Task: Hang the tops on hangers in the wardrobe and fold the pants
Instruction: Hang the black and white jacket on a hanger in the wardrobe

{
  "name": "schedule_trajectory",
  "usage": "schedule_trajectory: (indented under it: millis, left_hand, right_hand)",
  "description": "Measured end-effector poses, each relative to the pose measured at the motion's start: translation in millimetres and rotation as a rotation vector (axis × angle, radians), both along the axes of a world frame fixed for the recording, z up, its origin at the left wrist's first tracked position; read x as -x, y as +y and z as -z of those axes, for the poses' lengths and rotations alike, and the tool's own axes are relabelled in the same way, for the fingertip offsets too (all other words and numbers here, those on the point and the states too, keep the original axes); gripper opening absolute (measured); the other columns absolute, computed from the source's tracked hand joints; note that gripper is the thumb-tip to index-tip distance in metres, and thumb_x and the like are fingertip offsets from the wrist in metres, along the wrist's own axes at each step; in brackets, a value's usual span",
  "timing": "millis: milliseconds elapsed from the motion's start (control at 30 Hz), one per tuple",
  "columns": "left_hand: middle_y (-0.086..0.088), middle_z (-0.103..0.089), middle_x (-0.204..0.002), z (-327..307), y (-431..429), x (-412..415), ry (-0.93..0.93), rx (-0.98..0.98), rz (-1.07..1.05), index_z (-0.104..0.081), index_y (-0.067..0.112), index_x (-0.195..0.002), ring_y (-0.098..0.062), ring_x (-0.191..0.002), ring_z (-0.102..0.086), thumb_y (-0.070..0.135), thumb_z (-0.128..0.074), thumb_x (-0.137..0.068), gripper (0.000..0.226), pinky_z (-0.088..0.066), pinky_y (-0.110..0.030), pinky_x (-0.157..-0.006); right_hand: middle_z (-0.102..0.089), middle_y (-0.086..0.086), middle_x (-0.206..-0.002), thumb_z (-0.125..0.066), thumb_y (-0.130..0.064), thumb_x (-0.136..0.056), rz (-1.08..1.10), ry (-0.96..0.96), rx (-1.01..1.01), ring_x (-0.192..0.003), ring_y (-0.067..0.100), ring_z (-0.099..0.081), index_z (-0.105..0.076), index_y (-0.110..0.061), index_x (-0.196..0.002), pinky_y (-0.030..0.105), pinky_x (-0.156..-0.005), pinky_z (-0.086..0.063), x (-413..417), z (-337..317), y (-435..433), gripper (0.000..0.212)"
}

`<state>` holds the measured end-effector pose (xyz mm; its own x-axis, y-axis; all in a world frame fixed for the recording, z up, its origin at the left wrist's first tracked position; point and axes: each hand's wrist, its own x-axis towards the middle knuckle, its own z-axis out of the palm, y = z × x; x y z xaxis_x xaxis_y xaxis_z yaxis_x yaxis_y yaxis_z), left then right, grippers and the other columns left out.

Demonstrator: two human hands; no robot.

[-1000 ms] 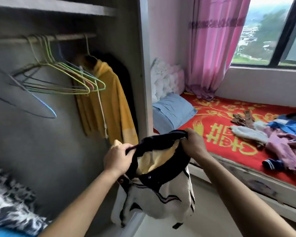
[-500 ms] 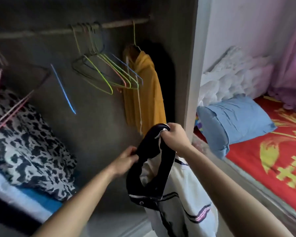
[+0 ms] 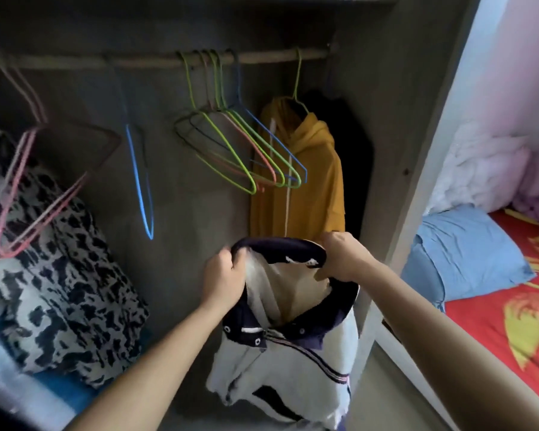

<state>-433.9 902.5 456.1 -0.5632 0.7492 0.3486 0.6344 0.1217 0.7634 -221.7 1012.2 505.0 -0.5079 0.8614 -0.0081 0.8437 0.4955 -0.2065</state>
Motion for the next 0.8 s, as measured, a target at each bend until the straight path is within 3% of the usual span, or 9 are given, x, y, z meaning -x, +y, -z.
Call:
schedule_trajectory:
  millis: [100, 200, 300, 433, 500, 567, 667, 733, 800]
  left_hand:
    - [-0.015, -0.064, -0.071, -20, 16, 20, 0.086, -0.152, 0.033, -0.062, 0.007, -0.088, -0.038, -0.070, -0.062, 0.028, -0.055, -0.098, 0.024, -0.044, -0.044, -0.061]
    - [-0.021, -0.068, -0.082, -33, 31, 45, 0.139, -0.216, 0.033, -0.064, 0.002, -0.097, -0.041, -0.079, -0.063, 0.027, -0.057, -0.097, 0.027, -0.048, -0.046, -0.069]
    - [-0.022, -0.068, -0.083, -37, 38, 70, 0.166, -0.220, 0.003, -0.064, 0.002, -0.096, -0.041, -0.081, -0.064, 0.031, -0.057, -0.096, 0.030, -0.048, -0.044, -0.068]
    - [-0.009, -0.055, -0.062, -34, 43, 88, 0.046, -0.199, 0.027, -0.048, 0.013, -0.070, -0.038, -0.067, -0.058, 0.027, -0.058, -0.096, 0.031, -0.040, -0.040, -0.058]
    - [-0.001, -0.048, -0.057, -36, 47, 94, 0.025, -0.185, 0.017, -0.042, 0.019, -0.065, -0.033, -0.060, -0.053, 0.024, -0.058, -0.096, 0.035, -0.032, -0.036, -0.056]
    - [-0.002, -0.050, -0.057, -34, 50, 98, -0.012, -0.176, 0.004, -0.046, 0.014, -0.067, -0.025, -0.056, -0.051, 0.023, -0.057, -0.096, 0.033, -0.032, -0.036, -0.053]
    - [-0.002, -0.054, -0.060, -29, 48, 100, -0.056, -0.172, 0.004, -0.053, 0.009, -0.072, -0.009, -0.056, -0.053, 0.021, -0.056, -0.097, 0.028, -0.037, -0.026, -0.051]
    - [-0.003, -0.057, -0.065, -31, 48, 102, -0.070, -0.170, -0.003, -0.056, 0.007, -0.075, -0.010, -0.061, -0.055, 0.020, -0.055, -0.098, 0.026, -0.039, -0.030, -0.056]
    - [-0.004, -0.060, -0.071, -33, 48, 102, -0.069, -0.156, -0.035, -0.058, 0.005, -0.081, -0.018, -0.068, -0.056, 0.020, -0.054, -0.098, 0.023, -0.041, -0.036, -0.063]
  right_hand:
    - [-0.065, 0.002, -0.099, -0.081, -0.028, -0.067, 0.001, -0.014, -0.029, -0.099, 0.026, -0.065, -0.064, -0.018, -0.104, 0.038, -0.076, -0.057, 19, -7, 12, 0.042]
    - [-0.071, 0.002, -0.097, -0.084, -0.026, -0.069, 0.019, 0.119, -0.007, -0.095, 0.022, -0.066, -0.071, -0.015, -0.102, 0.036, -0.081, -0.055, 29, -19, 23, 0.037]
    - [-0.072, -0.004, -0.080, -0.078, -0.017, -0.075, 0.172, 0.433, 0.024, -0.074, 0.015, -0.069, -0.072, -0.024, -0.089, 0.022, -0.058, -0.054, 26, -26, 33, 0.017]
    - [-0.073, -0.002, -0.077, -0.067, -0.029, -0.092, 0.283, 0.833, -0.038, -0.062, 0.017, -0.071, -0.070, -0.024, -0.094, 0.023, -0.044, -0.052, 29, -42, 47, 0.006]
    - [-0.071, -0.002, -0.079, -0.061, -0.035, -0.097, 0.262, 0.976, -0.066, -0.062, 0.015, -0.070, -0.069, -0.029, -0.091, 0.026, -0.048, -0.055, 40, -56, 54, 0.011]
    - [-0.070, -0.006, -0.085, -0.055, -0.043, -0.099, 0.223, 1.045, -0.073, -0.073, 0.012, -0.069, -0.068, -0.034, -0.093, 0.030, -0.058, -0.059, 57, -69, 61, 0.018]
    - [-0.070, -0.012, -0.105, -0.046, -0.056, -0.098, 0.137, 1.000, -0.145, -0.098, 0.009, -0.064, -0.069, -0.032, -0.114, 0.033, -0.085, -0.054, 88, -89, 75, 0.037]
    - [-0.067, -0.010, -0.120, -0.041, -0.060, -0.099, 0.080, 0.956, -0.123, -0.109, 0.012, -0.061, -0.065, -0.028, -0.125, 0.035, -0.096, -0.049, 112, -104, 83, 0.047]
    - [-0.065, -0.003, -0.123, -0.041, -0.058, -0.100, 0.013, 0.851, -0.049, -0.114, 0.017, -0.059, -0.063, -0.021, -0.128, 0.036, -0.097, -0.047, 133, -113, 87, 0.051]
